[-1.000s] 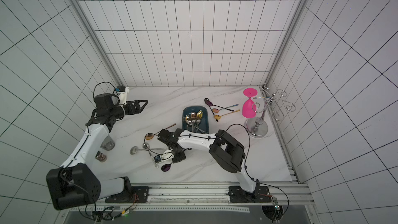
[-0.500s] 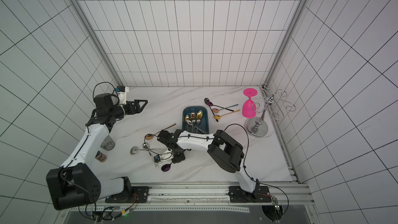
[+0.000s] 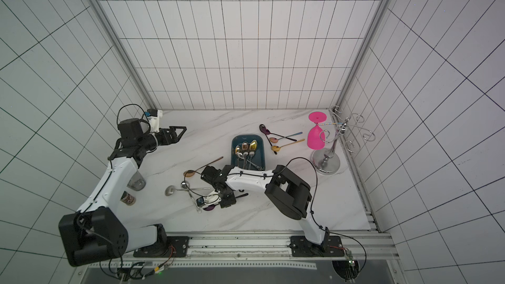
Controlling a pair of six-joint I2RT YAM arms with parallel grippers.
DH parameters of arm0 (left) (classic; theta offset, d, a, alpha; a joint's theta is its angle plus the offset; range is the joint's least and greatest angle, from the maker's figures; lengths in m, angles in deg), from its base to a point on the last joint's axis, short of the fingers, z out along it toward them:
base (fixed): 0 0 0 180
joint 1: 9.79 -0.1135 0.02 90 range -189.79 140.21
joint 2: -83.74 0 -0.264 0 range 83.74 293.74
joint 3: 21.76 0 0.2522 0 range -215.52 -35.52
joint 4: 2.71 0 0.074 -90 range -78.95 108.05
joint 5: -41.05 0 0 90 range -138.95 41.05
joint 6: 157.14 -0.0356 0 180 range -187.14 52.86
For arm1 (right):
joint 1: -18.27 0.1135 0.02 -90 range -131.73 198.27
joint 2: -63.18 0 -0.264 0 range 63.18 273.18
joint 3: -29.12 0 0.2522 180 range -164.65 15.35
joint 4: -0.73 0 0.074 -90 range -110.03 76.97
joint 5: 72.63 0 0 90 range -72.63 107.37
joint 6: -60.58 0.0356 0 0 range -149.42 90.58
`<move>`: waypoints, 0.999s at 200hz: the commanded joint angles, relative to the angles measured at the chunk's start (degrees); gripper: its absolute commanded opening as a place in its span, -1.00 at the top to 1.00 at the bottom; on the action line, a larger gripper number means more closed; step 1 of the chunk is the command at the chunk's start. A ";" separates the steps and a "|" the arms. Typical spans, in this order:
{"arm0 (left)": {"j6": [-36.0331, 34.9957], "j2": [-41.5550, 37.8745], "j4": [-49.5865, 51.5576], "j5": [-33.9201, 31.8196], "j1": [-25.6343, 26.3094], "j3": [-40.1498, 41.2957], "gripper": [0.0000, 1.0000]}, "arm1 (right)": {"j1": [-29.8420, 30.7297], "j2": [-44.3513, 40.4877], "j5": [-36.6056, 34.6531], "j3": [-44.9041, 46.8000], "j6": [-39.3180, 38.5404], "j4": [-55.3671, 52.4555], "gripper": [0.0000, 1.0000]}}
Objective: Put the spoon into the storage box
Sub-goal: Pick up the spoon from the center of the board.
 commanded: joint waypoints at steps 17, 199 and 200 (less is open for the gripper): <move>0.20 -1.37 -1.26 -0.24 -0.40 0.18 -0.98 | -1.00 0.39 -4.70 2.44 0.89 -4.29 1.00; 0.66 -0.84 -0.33 -2.99 -1.54 -0.03 -0.98 | -10.24 -12.45 -8.28 -5.99 30.59 -3.23 1.00; 0.68 -0.83 -0.40 -3.03 -1.54 0.00 -0.98 | -10.37 -12.47 -8.37 -6.09 30.90 -3.21 1.00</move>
